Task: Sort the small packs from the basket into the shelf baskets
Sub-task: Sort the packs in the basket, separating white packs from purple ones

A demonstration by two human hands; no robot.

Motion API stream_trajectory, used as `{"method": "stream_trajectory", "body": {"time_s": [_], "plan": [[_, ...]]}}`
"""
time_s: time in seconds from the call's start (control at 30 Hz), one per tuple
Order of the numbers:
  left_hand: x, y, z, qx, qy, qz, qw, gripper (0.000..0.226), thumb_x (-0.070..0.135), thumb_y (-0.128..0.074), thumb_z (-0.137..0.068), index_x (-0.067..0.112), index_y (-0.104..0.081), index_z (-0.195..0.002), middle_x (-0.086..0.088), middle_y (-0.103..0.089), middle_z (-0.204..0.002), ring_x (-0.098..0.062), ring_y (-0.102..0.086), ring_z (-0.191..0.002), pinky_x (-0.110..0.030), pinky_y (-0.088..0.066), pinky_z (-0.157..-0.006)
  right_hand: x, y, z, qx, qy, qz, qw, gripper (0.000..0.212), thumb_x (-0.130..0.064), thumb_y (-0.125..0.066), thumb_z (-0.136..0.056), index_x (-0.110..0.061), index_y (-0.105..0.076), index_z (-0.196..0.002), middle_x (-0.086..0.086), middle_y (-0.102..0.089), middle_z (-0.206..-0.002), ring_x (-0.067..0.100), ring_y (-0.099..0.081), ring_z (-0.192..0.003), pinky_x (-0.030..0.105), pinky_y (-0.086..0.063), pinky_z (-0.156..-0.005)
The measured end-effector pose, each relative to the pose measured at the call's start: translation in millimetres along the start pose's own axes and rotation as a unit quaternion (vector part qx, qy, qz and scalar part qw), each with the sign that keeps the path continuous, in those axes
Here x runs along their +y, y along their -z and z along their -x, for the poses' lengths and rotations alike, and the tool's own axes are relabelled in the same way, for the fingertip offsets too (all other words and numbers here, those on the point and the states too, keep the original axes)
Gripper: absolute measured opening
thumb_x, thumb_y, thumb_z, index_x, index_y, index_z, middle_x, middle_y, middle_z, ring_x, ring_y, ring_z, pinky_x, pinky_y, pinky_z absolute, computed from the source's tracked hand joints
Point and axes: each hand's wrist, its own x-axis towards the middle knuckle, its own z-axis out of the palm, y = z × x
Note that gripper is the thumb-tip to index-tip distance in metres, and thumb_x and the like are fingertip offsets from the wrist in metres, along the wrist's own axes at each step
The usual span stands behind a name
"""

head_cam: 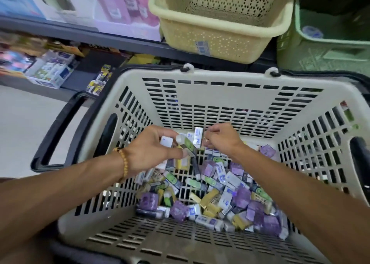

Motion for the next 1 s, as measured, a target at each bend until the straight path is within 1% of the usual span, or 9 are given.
{"method": "stream_trajectory", "body": {"time_s": [0.07,0.13,0.2,0.37,0.43,0.6,0.8,0.9,1.0], "plan": [[2.2,-3.0,-0.6,0.001,0.039,0.067,0.997,0.031,0.011,-0.082,-0.071,0.009,-0.069,-0.099,0.007,-0.065,-0.106,-0.002,-0.066,-0.079,-0.01,-0.051,-0.06,-6.5,7.3,11.9,0.01,0.023,-0.035,0.999,0.016,-0.016,-0.057,-0.095,-0.018,-0.069,-0.085,0.013,-0.07,-0.092,0.022,-0.066,-0.076,0.032,-0.055,-0.071],[4.7,-7.7,-1.7,-0.001,0.083,0.113,0.99,0.041,0.007,-0.081,-0.072,0.009,-0.061,-0.108,-0.008,-0.066,-0.108,-0.018,-0.066,-0.073,-0.026,-0.053,-0.049,-15.6,11.8,25.8,-0.07,0.026,-0.128,0.989,0.019,-0.032,-0.058,-0.095,-0.018,-0.071,-0.093,0.01,-0.072,-0.094,0.017,-0.066,-0.073,0.026,-0.052,-0.061],[4.2,-12.4,-4.1,0.012,0.09,0.114,0.989,0.043,0.006,-0.08,-0.074,0.007,-0.061,-0.113,-0.019,-0.067,-0.111,-0.024,-0.062,-0.074,-0.025,-0.047,-0.045,-23.8,8.9,41.4,-0.16,0.048,-0.131,0.977,0.025,-0.042,-0.062,-0.092,-0.021,-0.074,-0.094,0.001,-0.075,-0.088,0.014,-0.069,-0.074,0.024,-0.054,-0.063],[-3.0,-18.5,-11.3,0.059,0.077,0.096,0.991,0.042,0.008,-0.083,-0.071,0.008,-0.066,-0.11,-0.009,-0.066,-0.11,-0.027,-0.063,-0.097,-0.023,-0.049,-0.061,-25.1,1.2,47.5,-0.103,0.068,-0.073,0.99,0.008,-0.019,-0.068,-0.091,-0.015,-0.074,-0.087,0.003,-0.072,-0.078,0.012,-0.07,-0.065,0.026,-0.058,-0.066],[-3.7,-18.8,-13.1,0.071,0.083,0.093,0.99,0.041,0.011,-0.085,-0.069,0.011,-0.066,-0.106,-0.003,-0.065,-0.102,-0.017,-0.062,-0.088,-0.017,-0.048,-0.055,-21.5,7.7,44.8,-0.117,0.036,-0.125,0.985,0.004,-0.011,-0.068,-0.089,-0.009,-0.071,-0.091,0.007,-0.07,-0.077,0.015,-0.067,-0.061,0.026,-0.057,-0.064],[0.1,-18.6,-21.4,0.094,0.088,0.125,0.984,0.024,0.004,-0.081,-0.072,0.016,-0.068,-0.086,-0.005,-0.069,-0.085,-0.013,-0.063,-0.067,-0.02,-0.048,-0.046,-16.1,16.8,40.8,-0.197,-0.019,-0.234,0.952,0.018,0.003,-0.063,-0.088,-0.008,-0.069,-0.1,0.008,-0.075,-0.08,0.015,-0.07,-0.068,0.021,-0.057,-0.064],[8.4,-8.1,-24.2,0.149,0.084,0.178,0.969,0.01,0.001,-0.077,-0.075,0.01,-0.074,-0.077,-0.006,-0.07,-0.069,-0.007,-0.061,-0.044,-0.021,-0.047,-0.038,16.3,33.6,27.9,0.031,-0.097,-0.161,0.982,0.008,0.008,-0.067,-0.085,0.0,-0.067,-0.086,0.017,-0.067,-0.096,0.02,-0.07,-0.068,0.021,-0.057,-0.057],[9.0,-6.0,-24.3,0.144,0.081,0.19,0.968,0.009,0.003,-0.079,-0.074,0.008,-0.075,-0.08,-0.005,-0.074,-0.08,-0.011,-0.068,-0.065,-0.021,-0.05,-0.048,25.7,15.5,18.8,0.074,-0.097,-0.089,0.988,0.018,0.005,-0.07,-0.084,-0.006,-0.067,-0.071,0.015,-0.07,-0.083,0.02,-0.069,-0.066,0.027,-0.06,-0.06],[8.2,-1.8,-23.3,0.144,0.075,0.201,0.966,0.011,0.009,-0.08,-0.073,0.012,-0.074,-0.082,-0.002,-0.075,-0.091,-0.012,-0.066,-0.088,-0.019,-0.044,-0.064,24.7,4.1,9.0,0.09,-0.047,0.106,0.989,0.024,-0.017,-0.073,-0.086,-0.016,-0.068,-0.062,0.004,-0.072,-0.075,0.018,-0.067,-0.069,0.033,-0.059,-0.071]]}}
